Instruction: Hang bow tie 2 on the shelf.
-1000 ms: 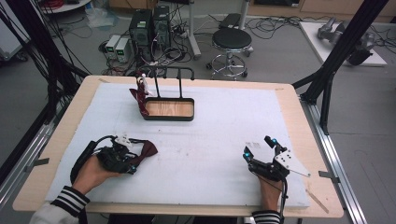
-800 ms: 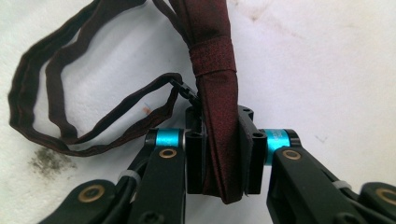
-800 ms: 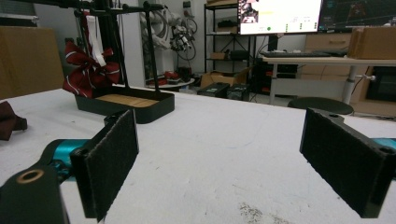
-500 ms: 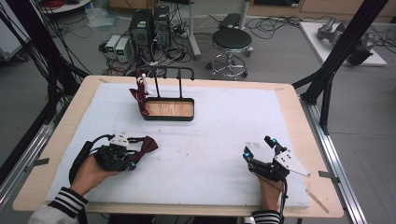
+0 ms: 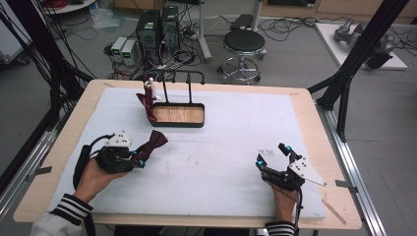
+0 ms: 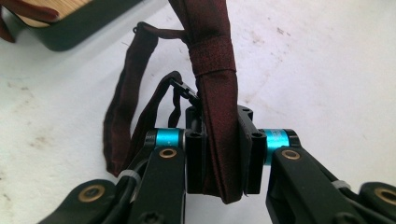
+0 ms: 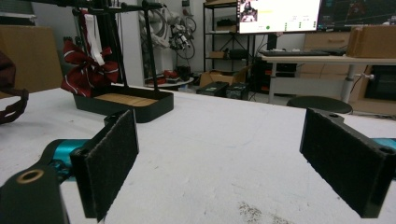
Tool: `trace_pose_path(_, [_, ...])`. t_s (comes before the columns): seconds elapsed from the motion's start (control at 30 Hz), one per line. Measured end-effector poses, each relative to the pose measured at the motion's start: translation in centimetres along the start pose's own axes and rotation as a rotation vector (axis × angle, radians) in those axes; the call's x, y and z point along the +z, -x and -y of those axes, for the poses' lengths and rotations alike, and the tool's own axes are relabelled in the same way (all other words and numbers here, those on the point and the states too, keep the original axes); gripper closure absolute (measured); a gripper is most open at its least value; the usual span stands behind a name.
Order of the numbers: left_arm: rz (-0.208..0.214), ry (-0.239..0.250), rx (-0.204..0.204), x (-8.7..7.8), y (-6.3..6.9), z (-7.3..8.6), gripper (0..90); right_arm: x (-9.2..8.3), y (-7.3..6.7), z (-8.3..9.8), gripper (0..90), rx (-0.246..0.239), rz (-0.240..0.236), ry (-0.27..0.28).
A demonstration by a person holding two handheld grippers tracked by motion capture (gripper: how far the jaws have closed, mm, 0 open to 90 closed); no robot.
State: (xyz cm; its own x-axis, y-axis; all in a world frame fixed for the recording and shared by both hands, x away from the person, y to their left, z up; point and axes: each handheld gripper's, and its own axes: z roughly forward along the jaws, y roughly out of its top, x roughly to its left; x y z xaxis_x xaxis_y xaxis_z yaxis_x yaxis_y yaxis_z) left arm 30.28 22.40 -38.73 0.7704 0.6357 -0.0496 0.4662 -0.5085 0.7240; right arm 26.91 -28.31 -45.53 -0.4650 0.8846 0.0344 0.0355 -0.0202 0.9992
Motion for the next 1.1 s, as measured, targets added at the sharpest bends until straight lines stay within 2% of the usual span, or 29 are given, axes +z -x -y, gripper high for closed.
trace_pose_path(0.13, [-0.002, 0.035, -0.011, -0.3, -0.3, -0.3, 76.2, 0.0, 0.0, 0.0, 10.9, -0.002, 0.001, 0.001])
trace_pose_path(0.2, [-0.005, 0.082, -0.021, -0.7, -0.5, -0.7, 76.2, 0.0, 0.0, 0.0, 10.9, -0.002, 0.001, -0.004])
trace_pose_path(0.4, [-0.008, 0.129, -0.012, -1.1, -0.5, -1.5, 76.2, 0.0, 0.0, 0.0, 10.9, -0.004, 0.001, -0.004])
trace_pose_path(0.6, [-0.011, 0.144, 0.005, -0.9, -0.4, -2.2, 76.2, 0.0, 0.0, 0.0, 10.9, -0.005, 0.001, -0.003])
trace_pose_path(0.9, [-0.011, 0.177, 0.043, -0.9, -0.4, -4.7, 76.2, 0.0, 0.0, 0.0, 10.9, -0.006, 0.001, -0.002])
trace_pose_path(1.1, [-0.013, 0.197, 0.055, -0.7, -0.6, -5.9, 76.2, 0.0, 0.0, 0.0, 10.9, -0.006, 0.000, -0.003])
